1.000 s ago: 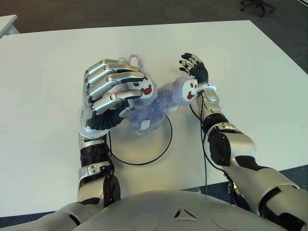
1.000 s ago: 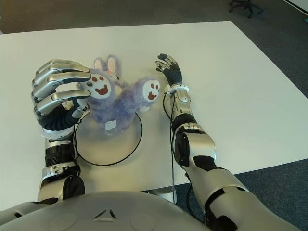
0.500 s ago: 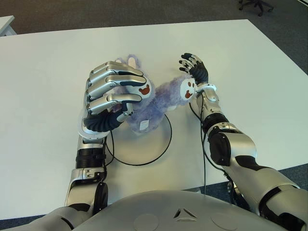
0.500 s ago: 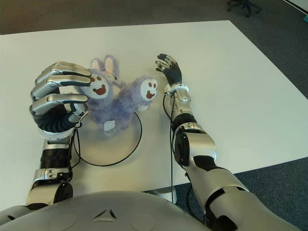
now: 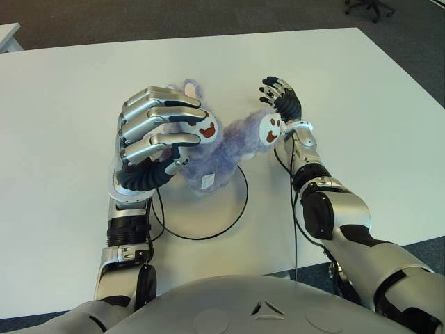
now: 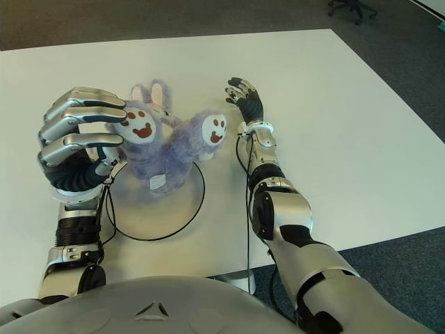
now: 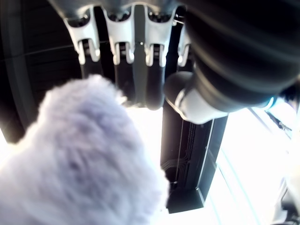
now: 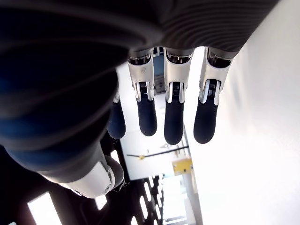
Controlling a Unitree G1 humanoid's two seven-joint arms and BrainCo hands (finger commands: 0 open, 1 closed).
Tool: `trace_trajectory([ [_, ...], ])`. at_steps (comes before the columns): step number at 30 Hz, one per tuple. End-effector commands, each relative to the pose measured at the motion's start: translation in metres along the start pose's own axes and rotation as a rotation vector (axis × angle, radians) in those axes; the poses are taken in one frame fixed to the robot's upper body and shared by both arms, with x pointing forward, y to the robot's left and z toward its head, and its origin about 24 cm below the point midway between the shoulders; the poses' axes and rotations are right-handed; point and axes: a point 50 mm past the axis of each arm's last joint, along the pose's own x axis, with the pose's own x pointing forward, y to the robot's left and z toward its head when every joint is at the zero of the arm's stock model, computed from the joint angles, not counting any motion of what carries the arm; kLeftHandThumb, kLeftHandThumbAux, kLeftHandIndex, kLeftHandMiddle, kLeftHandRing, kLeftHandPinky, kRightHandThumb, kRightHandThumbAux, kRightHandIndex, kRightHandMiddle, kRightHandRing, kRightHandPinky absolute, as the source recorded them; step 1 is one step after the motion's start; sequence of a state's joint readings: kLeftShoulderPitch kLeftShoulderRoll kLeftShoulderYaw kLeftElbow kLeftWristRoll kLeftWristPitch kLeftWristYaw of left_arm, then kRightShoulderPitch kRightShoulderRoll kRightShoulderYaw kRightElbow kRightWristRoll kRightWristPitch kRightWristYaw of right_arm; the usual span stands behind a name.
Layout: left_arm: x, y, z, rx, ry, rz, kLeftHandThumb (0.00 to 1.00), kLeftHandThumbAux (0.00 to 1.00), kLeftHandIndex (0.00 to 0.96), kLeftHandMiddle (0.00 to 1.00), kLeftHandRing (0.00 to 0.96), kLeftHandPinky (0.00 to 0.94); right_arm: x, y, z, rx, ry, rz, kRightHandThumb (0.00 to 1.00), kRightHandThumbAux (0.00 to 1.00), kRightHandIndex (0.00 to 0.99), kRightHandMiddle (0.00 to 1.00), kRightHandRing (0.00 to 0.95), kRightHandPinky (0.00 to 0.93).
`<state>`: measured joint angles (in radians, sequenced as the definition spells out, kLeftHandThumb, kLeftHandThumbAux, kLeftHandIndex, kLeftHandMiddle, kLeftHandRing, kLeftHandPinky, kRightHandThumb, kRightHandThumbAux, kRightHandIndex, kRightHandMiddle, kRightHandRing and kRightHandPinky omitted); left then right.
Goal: Put the doll into the plate.
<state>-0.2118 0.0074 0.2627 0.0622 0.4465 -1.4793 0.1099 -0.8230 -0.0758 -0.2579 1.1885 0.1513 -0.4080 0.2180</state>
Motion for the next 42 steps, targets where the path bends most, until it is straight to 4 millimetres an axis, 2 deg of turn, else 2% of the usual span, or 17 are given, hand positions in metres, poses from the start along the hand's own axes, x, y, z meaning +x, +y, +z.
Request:
trace_trajectory([
  [1, -0.002, 0.001, 0.002, 0.023, -0.001, 0.01, 0.67, 0.726, 0.406, 0.331, 0.321, 0.313, -0.011, -0.001, -0.024, 0.027, 0.103, -0.018, 0.528, 0.78, 0.233, 0.224, 0.251, 0.307],
  [15, -0.007, 0.018, -0.007, -0.026, 0.024, -0.013, 0.669, 0.729, 0.406, 0.332, 0.327, 0.317, -0.011, -0.002, -0.024, 0.024, 0.106, -0.017, 0.517, 0.779, 0.229, 0.222, 0.249, 0.306],
  [16, -0.008, 0.02, -0.007, -0.029, 0.032, -0.015, 0.188, 0.765, 0.331, 0.334, 0.332, 0.315, -0.011, -0.002, -0.024, 0.024, 0.106, -0.017, 0.514, 0.781, 0.225, 0.221, 0.25, 0.31],
  [17, -0.01, 0.023, -0.005, -0.028, 0.046, -0.021, 0.047, 0.778, 0.312, 0.335, 0.333, 0.312, -0.011, -0.002, -0.024, 0.023, 0.107, -0.017, 0.513, 0.782, 0.223, 0.221, 0.251, 0.311],
  [19, -0.011, 0.025, -0.004, -0.028, 0.061, -0.028, 0.005, 0.78, 0.307, 0.336, 0.333, 0.31, -0.011, -0.002, -0.025, 0.023, 0.108, -0.018, 0.513, 0.783, 0.223, 0.221, 0.252, 0.312],
  [24, -0.018, 0.035, 0.007, -0.001, 0.154, -0.04, 0.0, 0.772, 0.306, 0.345, 0.337, 0.3, -0.011, -0.002, -0.025, 0.018, 0.11, -0.017, 0.492, 0.785, 0.218, 0.213, 0.25, 0.309],
  [42, -0.017, 0.036, 0.007, -0.006, 0.174, -0.043, 0.0, 0.772, 0.305, 0.346, 0.338, 0.3, -0.01, -0.001, -0.025, 0.017, 0.114, -0.018, 0.484, 0.781, 0.216, 0.209, 0.249, 0.31],
])
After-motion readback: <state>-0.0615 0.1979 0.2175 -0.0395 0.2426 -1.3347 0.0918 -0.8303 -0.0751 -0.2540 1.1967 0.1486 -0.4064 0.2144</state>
